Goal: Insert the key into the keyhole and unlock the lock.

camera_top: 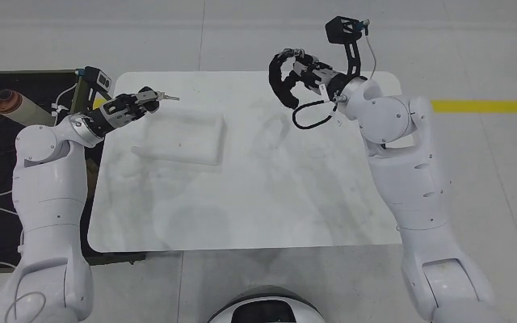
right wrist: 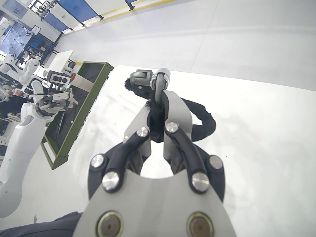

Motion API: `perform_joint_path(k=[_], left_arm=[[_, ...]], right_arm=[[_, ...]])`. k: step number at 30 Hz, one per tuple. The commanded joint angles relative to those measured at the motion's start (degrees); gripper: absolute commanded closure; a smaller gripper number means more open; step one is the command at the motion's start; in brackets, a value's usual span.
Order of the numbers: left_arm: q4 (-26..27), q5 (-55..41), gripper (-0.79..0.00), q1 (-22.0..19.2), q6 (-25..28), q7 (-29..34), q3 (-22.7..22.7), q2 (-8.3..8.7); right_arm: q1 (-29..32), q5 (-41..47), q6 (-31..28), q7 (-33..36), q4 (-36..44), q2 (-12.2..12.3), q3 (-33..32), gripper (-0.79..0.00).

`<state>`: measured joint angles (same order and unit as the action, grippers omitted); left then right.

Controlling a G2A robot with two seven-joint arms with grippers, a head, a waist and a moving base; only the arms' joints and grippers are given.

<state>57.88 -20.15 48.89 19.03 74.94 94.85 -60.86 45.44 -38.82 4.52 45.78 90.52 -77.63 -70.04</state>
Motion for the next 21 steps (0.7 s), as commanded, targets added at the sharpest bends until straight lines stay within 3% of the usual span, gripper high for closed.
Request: perform_joint_path(k=[1,2,3,10,19,20,21], left_arm=[[0.0,0.0,0.0,0.0,0.0,0.0,0.0,0.0],[0.0,0.0,0.0,0.0,0.0,0.0,0.0,0.0],[0.0,0.0,0.0,0.0,0.0,0.0,0.0,0.0],[0.0,0.0,0.0,0.0,0.0,0.0,0.0,0.0],[0.0,0.0,0.0,0.0,0.0,0.0,0.0,0.0],[0.0,0.0,0.0,0.0,0.0,0.0,0.0,0.0],[0.0,0.0,0.0,0.0,0.0,0.0,0.0,0.0]], right_arm=[[0.01,-0.01,-0.03,-0.03,0.01,0.0,-0.01,-0.785],[0.5,0.59,-0.13,0.12,0.47,0.02,0.18,-0.323],[2.0,2.39,-0.08,0.7,1.74,0.22,0.23,0.0],[11.86,13.55,-10.04,-1.18,8.47,1.64,-7.23,0.0],[11.47,12.17,-8.79,1.54,7.07,2.06,-6.28,0.0],[11.47,12.17,-8.79,1.54,7.07,2.06,-6.28,-0.111],[11.47,12.17,-8.79,1.54,7.07,2.06,-6.28,-0.354]])
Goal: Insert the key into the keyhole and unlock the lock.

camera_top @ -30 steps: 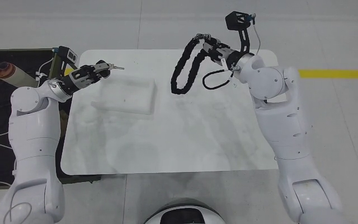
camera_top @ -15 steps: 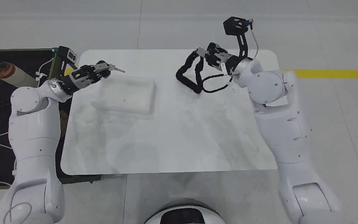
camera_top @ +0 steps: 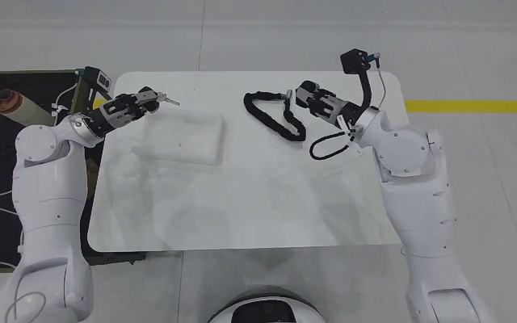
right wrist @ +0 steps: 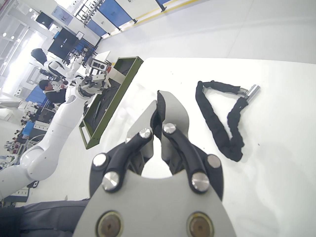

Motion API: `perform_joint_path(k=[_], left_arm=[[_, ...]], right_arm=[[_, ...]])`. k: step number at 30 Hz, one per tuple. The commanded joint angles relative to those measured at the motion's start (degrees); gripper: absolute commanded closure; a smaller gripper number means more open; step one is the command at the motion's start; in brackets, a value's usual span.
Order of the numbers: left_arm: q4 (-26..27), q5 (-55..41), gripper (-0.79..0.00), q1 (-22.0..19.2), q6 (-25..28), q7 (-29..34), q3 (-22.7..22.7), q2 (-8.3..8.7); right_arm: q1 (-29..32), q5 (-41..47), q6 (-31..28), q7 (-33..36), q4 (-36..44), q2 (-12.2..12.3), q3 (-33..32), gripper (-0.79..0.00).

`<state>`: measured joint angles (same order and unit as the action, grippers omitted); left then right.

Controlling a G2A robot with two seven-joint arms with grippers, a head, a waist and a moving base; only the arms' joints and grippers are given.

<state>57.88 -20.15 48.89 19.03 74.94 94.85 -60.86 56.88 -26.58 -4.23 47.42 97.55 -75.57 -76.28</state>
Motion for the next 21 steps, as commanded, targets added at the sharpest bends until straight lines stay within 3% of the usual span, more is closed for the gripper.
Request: perform_joint_path(k=[1,15,17,21], left_arm=[[0.0,0.0,0.0,0.0,0.0,0.0,0.0,0.0],[0.0,0.0,0.0,0.0,0.0,0.0,0.0,0.0],[0.0,0.0,0.0,0.0,0.0,0.0,0.0,0.0],[0.0,0.0,0.0,0.0,0.0,0.0,0.0,0.0]], right_arm=[[0.03,-0.07,-0.04,-0.1,0.03,0.0,-0.04,-0.785],[0.03,-0.07,-0.04,-0.1,0.03,0.0,-0.04,-0.785],[5.68,9.1,1.1,2.28,3.62,-0.23,0.1,-0.785],[0.17,-3.96,5.87,1.08,0.5,-0.72,6.36,-0.785]])
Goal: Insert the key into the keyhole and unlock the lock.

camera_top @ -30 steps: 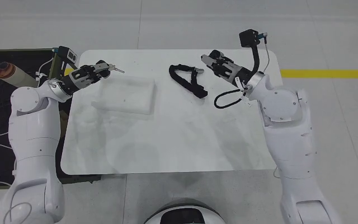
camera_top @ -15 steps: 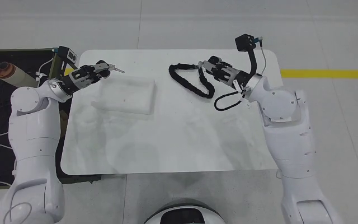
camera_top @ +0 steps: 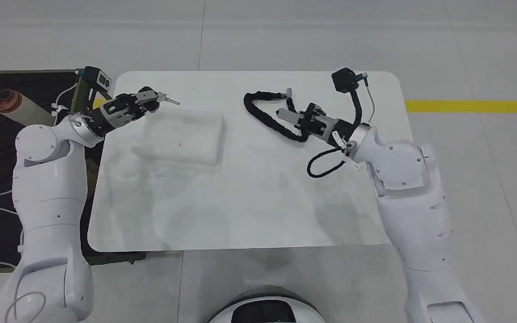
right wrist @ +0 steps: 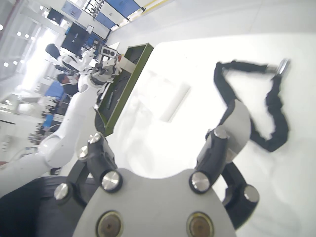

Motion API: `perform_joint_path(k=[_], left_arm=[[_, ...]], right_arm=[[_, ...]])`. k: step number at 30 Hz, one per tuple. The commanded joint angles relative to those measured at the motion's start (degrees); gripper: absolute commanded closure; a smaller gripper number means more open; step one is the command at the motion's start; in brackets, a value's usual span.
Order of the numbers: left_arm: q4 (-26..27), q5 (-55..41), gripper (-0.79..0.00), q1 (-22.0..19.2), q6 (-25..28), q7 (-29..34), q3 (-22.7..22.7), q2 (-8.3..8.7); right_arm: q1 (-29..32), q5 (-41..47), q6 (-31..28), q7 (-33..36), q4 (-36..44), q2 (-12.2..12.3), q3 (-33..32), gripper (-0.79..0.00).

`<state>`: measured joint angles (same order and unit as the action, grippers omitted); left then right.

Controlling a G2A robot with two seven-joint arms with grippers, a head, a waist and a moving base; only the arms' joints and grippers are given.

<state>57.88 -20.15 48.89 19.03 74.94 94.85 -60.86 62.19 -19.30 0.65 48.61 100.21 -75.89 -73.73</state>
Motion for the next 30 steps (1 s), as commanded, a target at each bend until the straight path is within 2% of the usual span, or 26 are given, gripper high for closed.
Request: perform_joint_path(k=[1,3,7,11,15,26,30], left_arm=[[0.0,0.0,0.0,0.0,0.0,0.0,0.0,0.0],[0.0,0.0,0.0,0.0,0.0,0.0,0.0,0.0],[0.0,0.0,0.0,0.0,0.0,0.0,0.0,0.0],[0.0,0.0,0.0,0.0,0.0,0.0,0.0,0.0],[0.0,0.0,0.0,0.0,0.0,0.0,0.0,0.0],[0.0,0.0,0.0,0.0,0.0,0.0,0.0,0.0],[0.0,0.0,0.0,0.0,0.0,0.0,0.0,0.0]], right_arm=[[-6.66,-11.92,0.98,0.17,-3.53,-0.64,5.13,-0.785],[-11.96,-16.88,1.4,1.89,-8.85,-1.41,9.34,-0.785],[-17.93,-23.74,2.85,5.51,-14.36,-2.76,14.49,-0.785],[-22.35,-28.16,3.95,8.5,-19.41,-3.95,16.32,-0.785],[-25.59,-28.61,3.96,10.12,-24.45,-5.21,16.77,-0.785],[-25.59,-28.61,3.96,10.12,-24.45,-5.21,16.77,-0.785],[-20.02,-35.63,8.56,2.94,-18.96,-3.69,18.39,-0.785]])
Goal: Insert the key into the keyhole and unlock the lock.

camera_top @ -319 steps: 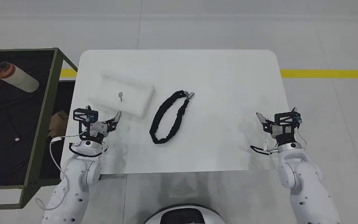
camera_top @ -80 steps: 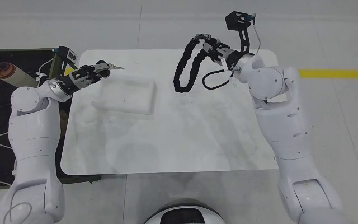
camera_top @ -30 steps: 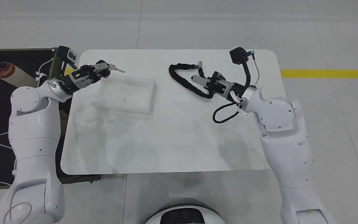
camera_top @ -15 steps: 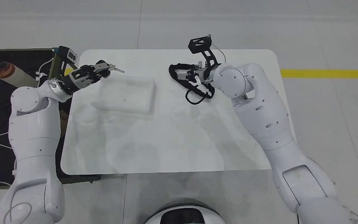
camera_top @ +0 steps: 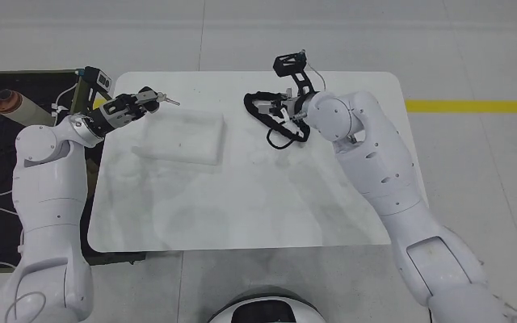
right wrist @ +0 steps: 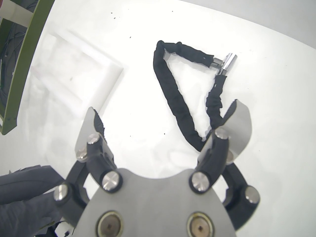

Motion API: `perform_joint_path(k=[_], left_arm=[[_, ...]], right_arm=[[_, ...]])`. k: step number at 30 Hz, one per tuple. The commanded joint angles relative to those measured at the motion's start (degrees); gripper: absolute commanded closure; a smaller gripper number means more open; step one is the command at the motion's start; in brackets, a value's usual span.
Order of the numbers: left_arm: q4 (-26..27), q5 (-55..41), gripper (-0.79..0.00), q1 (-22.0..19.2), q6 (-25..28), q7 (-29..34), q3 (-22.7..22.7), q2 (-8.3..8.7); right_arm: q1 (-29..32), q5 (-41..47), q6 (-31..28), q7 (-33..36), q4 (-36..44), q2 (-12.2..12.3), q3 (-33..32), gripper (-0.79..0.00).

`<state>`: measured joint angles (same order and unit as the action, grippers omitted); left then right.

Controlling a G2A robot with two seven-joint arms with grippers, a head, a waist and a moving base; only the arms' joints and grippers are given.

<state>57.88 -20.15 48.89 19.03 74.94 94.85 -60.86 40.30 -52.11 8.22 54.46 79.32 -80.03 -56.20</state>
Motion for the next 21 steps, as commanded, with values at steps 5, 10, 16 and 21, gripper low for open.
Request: perform_joint_path(k=[5,10,16,21], left_arm=[[0.0,0.0,0.0,0.0,0.0,0.0,0.0,0.0],[0.0,0.0,0.0,0.0,0.0,0.0,0.0,0.0],[0.0,0.0,0.0,0.0,0.0,0.0,0.0,0.0],[0.0,0.0,0.0,0.0,0.0,0.0,0.0,0.0]], right_arm=[[1.41,-11.19,3.95,-11.29,-1.3,1.04,5.56,-0.785],[-0.76,-18.01,4.74,-13.69,-8.17,-1.07,8.67,-0.785],[-4.31,-22.13,3.91,-8.67,-16.43,-4.58,9.19,-0.671],[-6.76,-20.99,2.2,-5.74,-21.93,-6.69,7.51,-0.48]])
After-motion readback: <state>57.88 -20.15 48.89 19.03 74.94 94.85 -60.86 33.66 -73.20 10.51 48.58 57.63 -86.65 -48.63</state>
